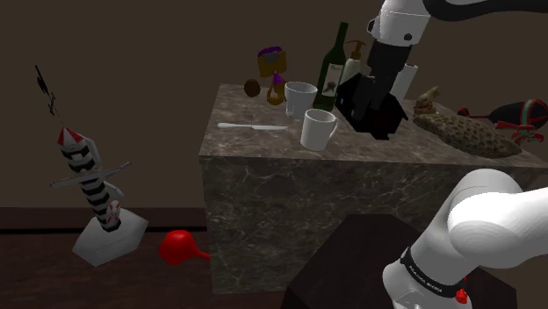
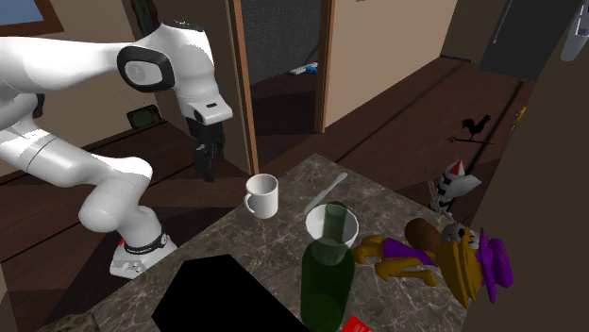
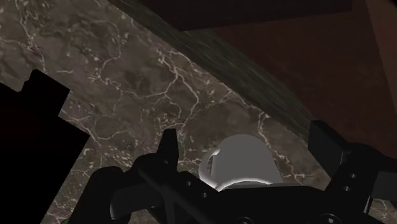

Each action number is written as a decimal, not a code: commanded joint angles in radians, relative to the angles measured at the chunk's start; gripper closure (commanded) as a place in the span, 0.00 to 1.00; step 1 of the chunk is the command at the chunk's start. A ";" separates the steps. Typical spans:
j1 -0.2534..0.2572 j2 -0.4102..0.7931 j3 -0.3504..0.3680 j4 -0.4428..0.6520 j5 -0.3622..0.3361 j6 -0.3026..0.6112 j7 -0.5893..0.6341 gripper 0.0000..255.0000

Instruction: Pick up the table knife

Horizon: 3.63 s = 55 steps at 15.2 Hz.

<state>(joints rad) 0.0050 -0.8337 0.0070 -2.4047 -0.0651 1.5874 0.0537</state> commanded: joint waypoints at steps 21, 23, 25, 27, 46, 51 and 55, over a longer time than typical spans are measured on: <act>0.119 0.651 -0.086 0.261 0.085 0.542 -0.602 0.00; 0.132 0.716 -0.085 0.311 0.106 0.569 -0.662 0.00; 0.145 0.781 -0.081 0.365 0.128 0.591 -0.720 0.00; 0.156 0.844 -0.075 0.421 0.150 0.608 -0.777 0.00; 0.160 0.888 -0.068 0.366 0.165 0.710 -0.803 1.00; 0.158 0.878 -0.070 0.408 0.161 0.658 -0.801 1.00; 0.157 0.863 -0.070 0.445 0.157 0.607 -0.795 1.00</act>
<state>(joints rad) 0.1625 0.0373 -0.0630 -1.9682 0.0931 2.2104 -0.7433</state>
